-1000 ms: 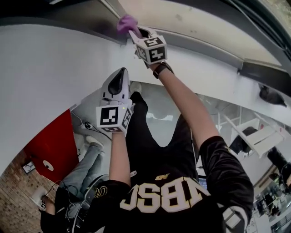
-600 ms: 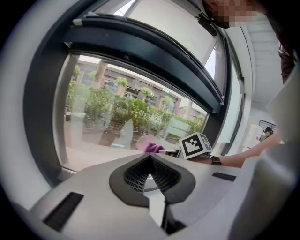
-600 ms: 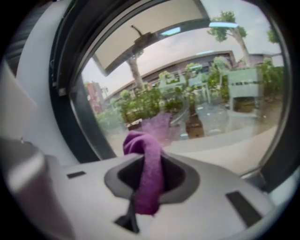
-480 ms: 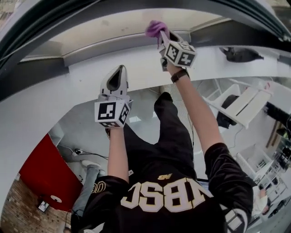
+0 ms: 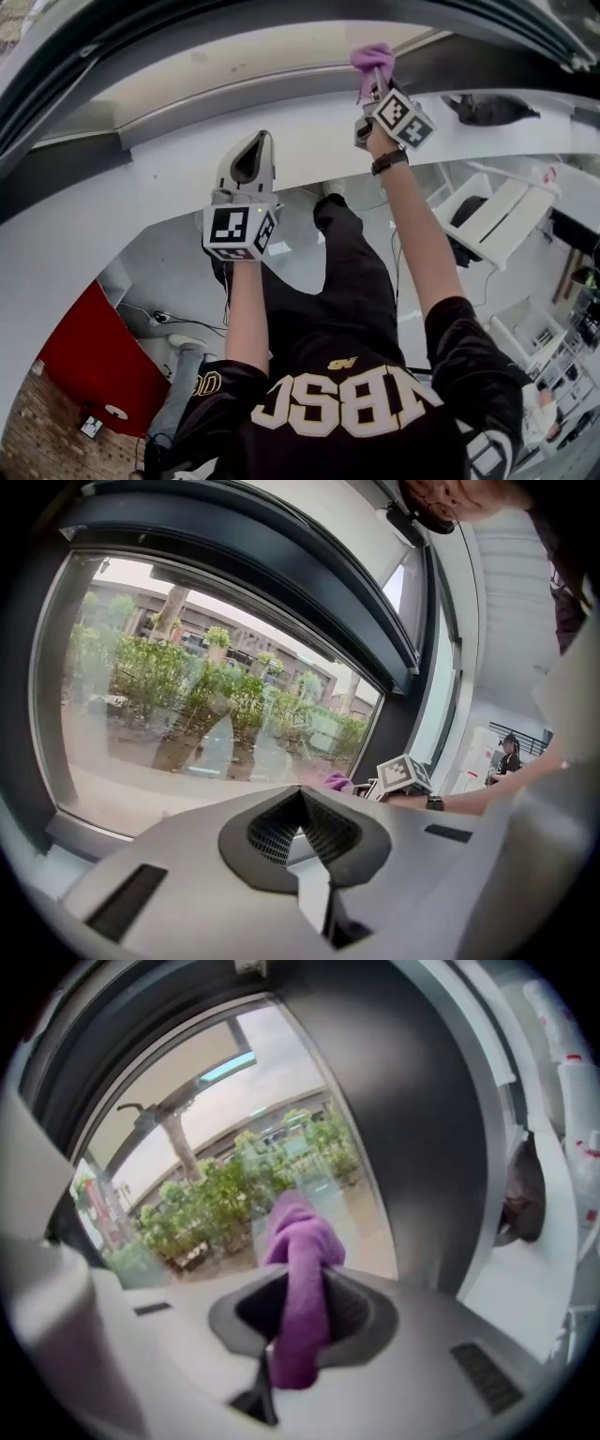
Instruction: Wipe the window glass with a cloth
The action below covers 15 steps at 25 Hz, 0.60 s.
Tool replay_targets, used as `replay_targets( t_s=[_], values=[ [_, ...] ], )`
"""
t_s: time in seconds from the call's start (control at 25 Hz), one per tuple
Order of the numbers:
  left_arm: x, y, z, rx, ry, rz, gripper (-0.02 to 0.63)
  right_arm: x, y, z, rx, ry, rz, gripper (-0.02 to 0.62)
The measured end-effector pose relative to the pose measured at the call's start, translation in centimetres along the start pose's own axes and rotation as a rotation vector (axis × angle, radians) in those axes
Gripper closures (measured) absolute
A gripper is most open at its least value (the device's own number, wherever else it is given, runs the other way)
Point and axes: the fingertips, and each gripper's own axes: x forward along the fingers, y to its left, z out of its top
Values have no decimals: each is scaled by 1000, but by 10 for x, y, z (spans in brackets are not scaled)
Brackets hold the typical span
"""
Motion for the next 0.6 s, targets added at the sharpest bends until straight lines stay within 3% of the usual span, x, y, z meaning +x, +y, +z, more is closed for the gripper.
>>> replay_targets(
  t_s=[0.24, 0.6],
  values=[
    [-69, 85, 14, 0, -3, 143, 591, 11, 168, -114, -82, 160, 265, 515],
    [-230, 230, 39, 13, -22, 426, 591, 8, 480, -293, -377, 342, 777, 515]
  ],
)
